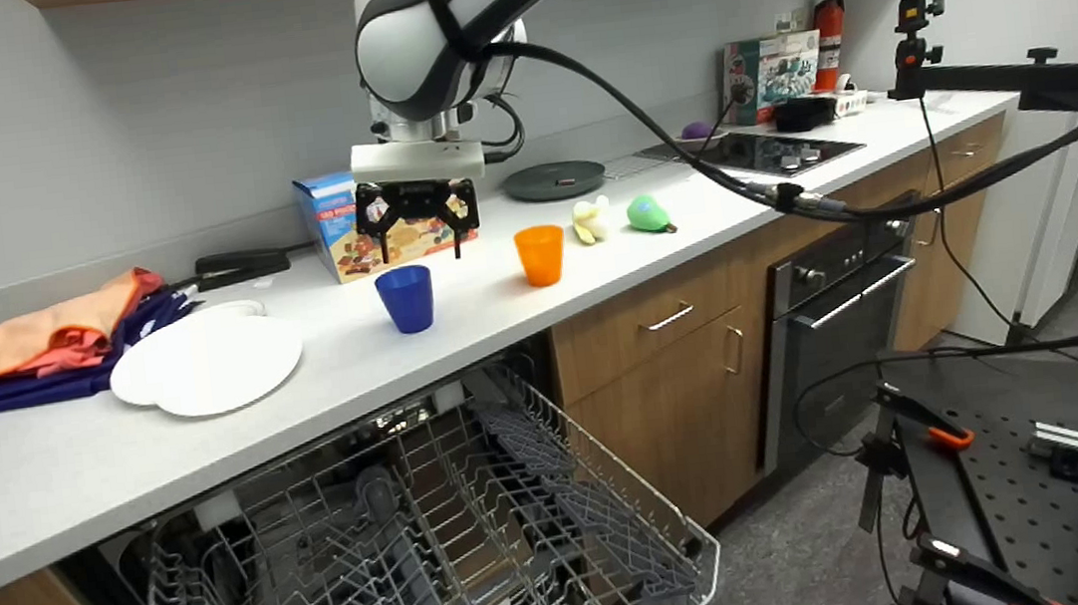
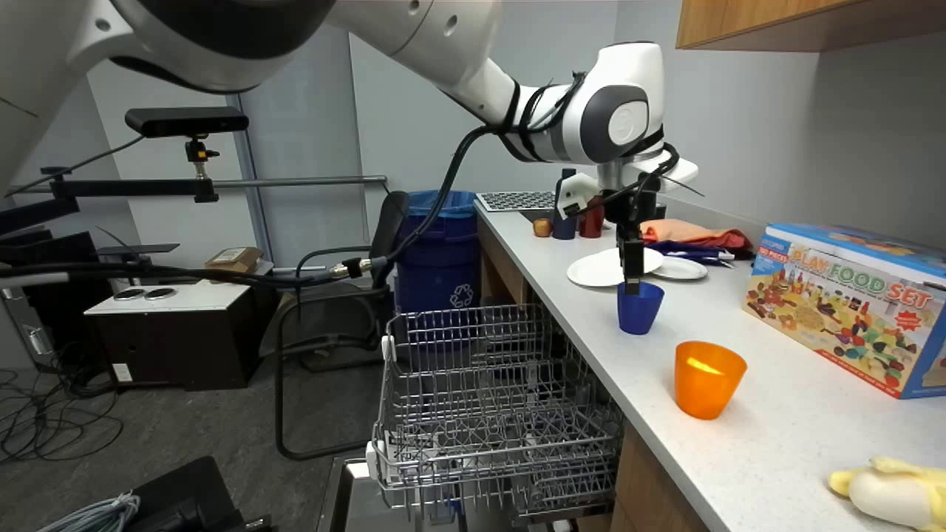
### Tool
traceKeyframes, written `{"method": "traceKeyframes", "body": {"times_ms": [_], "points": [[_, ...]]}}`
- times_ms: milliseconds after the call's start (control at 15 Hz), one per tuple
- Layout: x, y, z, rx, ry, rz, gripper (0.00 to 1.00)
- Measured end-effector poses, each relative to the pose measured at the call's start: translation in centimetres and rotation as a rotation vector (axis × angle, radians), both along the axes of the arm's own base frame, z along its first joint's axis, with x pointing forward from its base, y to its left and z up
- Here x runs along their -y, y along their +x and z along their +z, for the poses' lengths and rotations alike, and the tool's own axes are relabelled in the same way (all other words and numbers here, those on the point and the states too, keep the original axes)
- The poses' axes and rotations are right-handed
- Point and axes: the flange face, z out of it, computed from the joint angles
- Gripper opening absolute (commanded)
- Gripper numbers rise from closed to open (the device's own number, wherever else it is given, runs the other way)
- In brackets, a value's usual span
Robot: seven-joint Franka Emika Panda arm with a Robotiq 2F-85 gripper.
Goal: Pick up the blue cup from the counter and put it in the dishwasher machine
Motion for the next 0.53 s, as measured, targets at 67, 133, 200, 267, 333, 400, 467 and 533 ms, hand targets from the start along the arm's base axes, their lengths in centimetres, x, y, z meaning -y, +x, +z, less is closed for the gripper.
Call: {"method": "traceKeyframes", "body": {"times_ms": [67,133,200,267,333,400,467,533], "points": [[0.4,0.4,-0.4,0.002,-0.003,-0.013,1.00],[0.8,0.7,-0.9,0.003,-0.006,-0.025,1.00],[1.1,1.0,-1.3,0.002,-0.007,-0.036,1.00],[1.3,1.2,-1.7,0.001,-0.007,-0.044,1.00],[1.4,1.4,-2.2,-0.002,-0.008,-0.049,1.00],[1.4,1.6,-2.6,-0.004,-0.008,-0.051,1.00],[1.4,1.8,-3.0,-0.006,-0.008,-0.054,1.00],[1.4,2.0,-3.3,-0.008,-0.009,-0.054,1.00]]}}
